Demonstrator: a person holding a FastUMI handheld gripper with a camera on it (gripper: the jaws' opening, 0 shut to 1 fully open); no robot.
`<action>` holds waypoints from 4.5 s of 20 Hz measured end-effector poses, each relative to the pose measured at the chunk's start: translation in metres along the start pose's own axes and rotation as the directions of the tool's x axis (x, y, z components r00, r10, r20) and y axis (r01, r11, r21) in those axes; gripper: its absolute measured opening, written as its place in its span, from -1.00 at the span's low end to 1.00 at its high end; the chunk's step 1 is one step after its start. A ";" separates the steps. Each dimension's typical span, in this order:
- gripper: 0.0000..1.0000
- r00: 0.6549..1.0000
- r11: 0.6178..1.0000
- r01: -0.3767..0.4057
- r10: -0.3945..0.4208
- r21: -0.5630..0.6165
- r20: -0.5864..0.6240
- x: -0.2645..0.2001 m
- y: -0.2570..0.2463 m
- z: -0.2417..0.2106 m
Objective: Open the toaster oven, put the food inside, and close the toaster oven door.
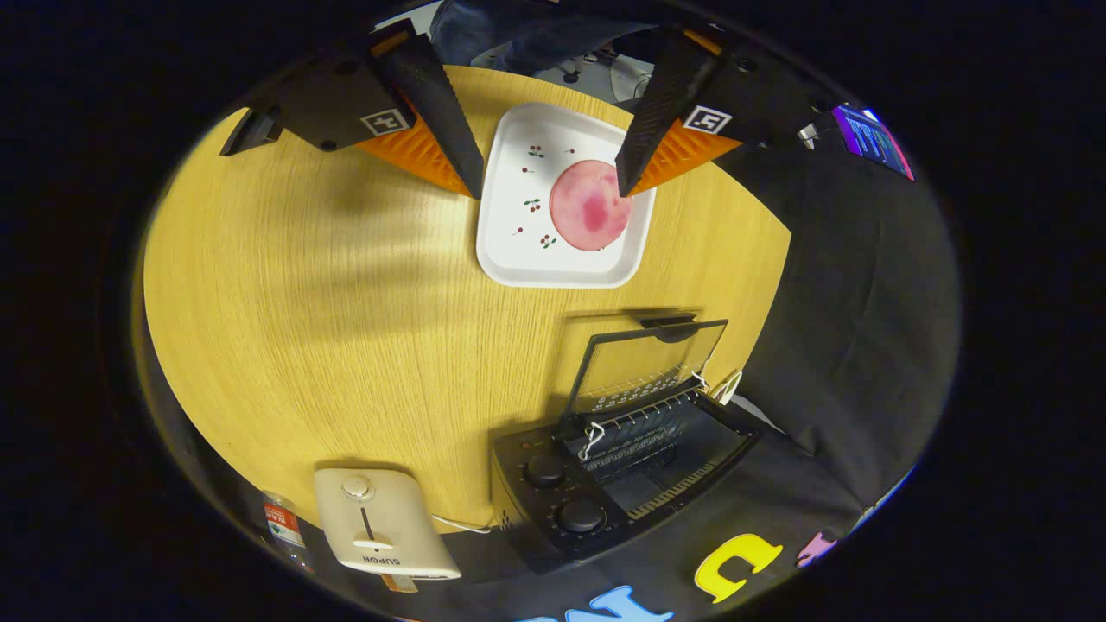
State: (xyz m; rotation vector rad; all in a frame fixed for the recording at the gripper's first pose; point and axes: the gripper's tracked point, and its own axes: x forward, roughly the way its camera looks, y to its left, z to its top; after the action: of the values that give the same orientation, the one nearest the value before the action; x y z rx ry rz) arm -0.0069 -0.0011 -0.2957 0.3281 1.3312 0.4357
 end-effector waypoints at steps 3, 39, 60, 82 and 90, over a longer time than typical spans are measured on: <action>0.92 0.999 1.000 0.000 0.001 0.014 -0.049 0.008 -0.005 -0.003; -0.97 0.977 0.898 -0.214 0.196 0.384 0.085 0.031 0.032 -0.001; -0.97 0.878 0.672 -0.332 -0.037 0.662 0.478 0.058 0.098 0.094; -0.96 0.791 0.429 -0.456 -0.206 0.779 0.576 0.144 0.096 0.236; -0.96 0.777 0.405 -0.450 -0.262 0.796 0.573 0.161 0.086 0.267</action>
State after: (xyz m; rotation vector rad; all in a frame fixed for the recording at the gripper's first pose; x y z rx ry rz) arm 0.2728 0.1567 -0.3370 1.4025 0.7212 -0.4030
